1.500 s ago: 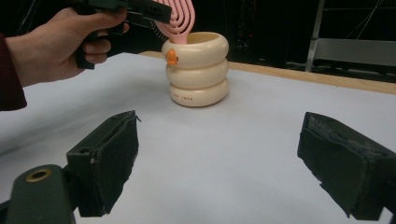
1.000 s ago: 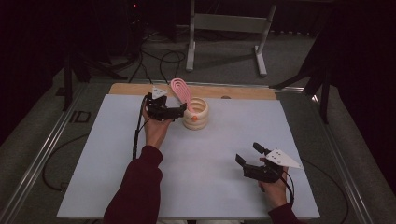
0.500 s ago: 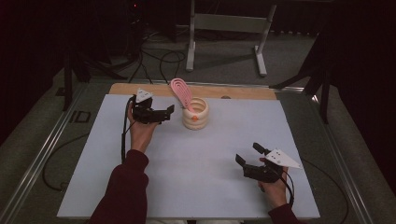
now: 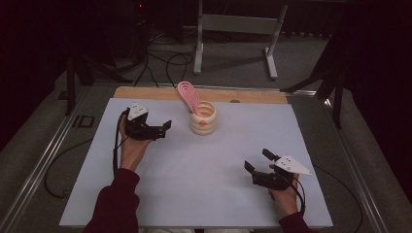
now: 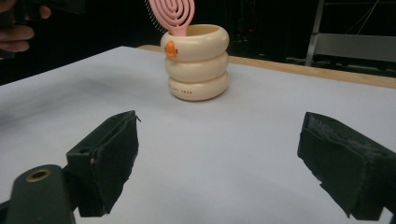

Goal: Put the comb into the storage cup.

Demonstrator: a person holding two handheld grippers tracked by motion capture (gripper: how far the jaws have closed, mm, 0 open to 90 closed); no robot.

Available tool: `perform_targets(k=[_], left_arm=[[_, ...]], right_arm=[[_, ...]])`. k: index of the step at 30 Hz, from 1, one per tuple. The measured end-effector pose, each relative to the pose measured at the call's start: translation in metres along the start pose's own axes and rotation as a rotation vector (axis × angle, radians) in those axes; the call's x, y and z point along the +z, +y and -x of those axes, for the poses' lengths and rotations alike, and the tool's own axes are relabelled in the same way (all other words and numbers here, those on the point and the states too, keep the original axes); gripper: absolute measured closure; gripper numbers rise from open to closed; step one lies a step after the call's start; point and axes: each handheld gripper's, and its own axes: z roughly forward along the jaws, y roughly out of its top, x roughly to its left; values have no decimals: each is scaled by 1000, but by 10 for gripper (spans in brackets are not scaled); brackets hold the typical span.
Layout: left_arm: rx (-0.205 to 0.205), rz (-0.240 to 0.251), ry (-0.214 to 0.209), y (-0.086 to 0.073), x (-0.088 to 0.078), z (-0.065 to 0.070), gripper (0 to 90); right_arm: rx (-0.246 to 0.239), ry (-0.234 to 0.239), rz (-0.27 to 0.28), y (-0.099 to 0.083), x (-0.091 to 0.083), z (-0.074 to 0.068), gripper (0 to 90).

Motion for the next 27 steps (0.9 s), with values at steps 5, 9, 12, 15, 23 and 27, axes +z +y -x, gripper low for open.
perform_targets(k=[5,9,12,15,23,27], left_arm=[[0,-4,-6,-8,-16,-1,1],[-8,1,-5,-14,-29,-4,1],[-15,15,-2,-19,-41,-6,1],[-18,26,5,-25,-54,-9,1],[-52,60,18,-49,-79,-17,0],[-46,55,17,-62,-85,-16,0]], right_arm=[[-3,1,-5,-1,1,-1,123],[-2,0,-12,-1,2,-2,120],[-7,-2,-15,-1,1,-2,118],[-8,-4,-20,-1,2,-2,117],[-48,-30,-25,0,1,0,114],[-52,-34,-24,3,0,-1,113]])
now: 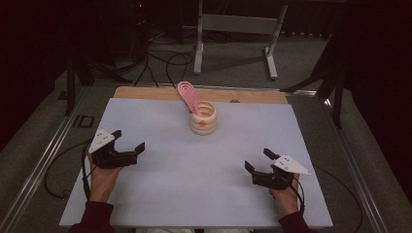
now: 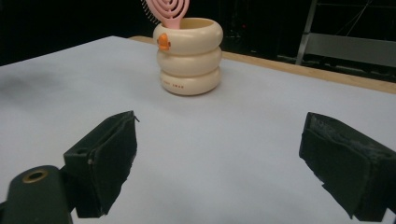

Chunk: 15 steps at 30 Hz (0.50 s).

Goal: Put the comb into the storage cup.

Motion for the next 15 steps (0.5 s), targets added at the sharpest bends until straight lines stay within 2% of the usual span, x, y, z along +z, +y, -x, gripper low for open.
perform_targets(k=[4,6,7,11,15], left_arm=[[27,14,4,-9,-7,4,0],[27,14,4,-9,-7,4,1],[54,10,5,-13,-11,8,1],[86,15,20,-20,-19,12,0],[87,22,27,-27,-26,11,0]], right_arm=[[-19,-12,7,6,-3,-2,111],[-17,-11,11,7,-4,-2,111],[-17,-11,11,7,-4,-2,111],[-22,-16,24,15,-7,0,111],[-44,-15,25,18,-8,-4,110]])
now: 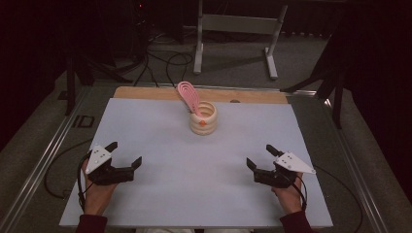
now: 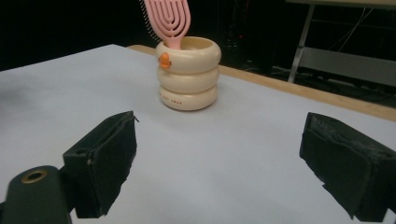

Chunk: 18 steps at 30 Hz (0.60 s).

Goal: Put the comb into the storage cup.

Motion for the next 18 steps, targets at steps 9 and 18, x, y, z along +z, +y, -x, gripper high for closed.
perform_targets(k=[9,18], left_arm=[[-13,14,2,-9,-5,2,0],[-15,41,25,-10,-5,5,0]], right_arm=[[9,-6,-5,-4,-5,4,95],[6,-3,-6,-6,-7,2,95]])
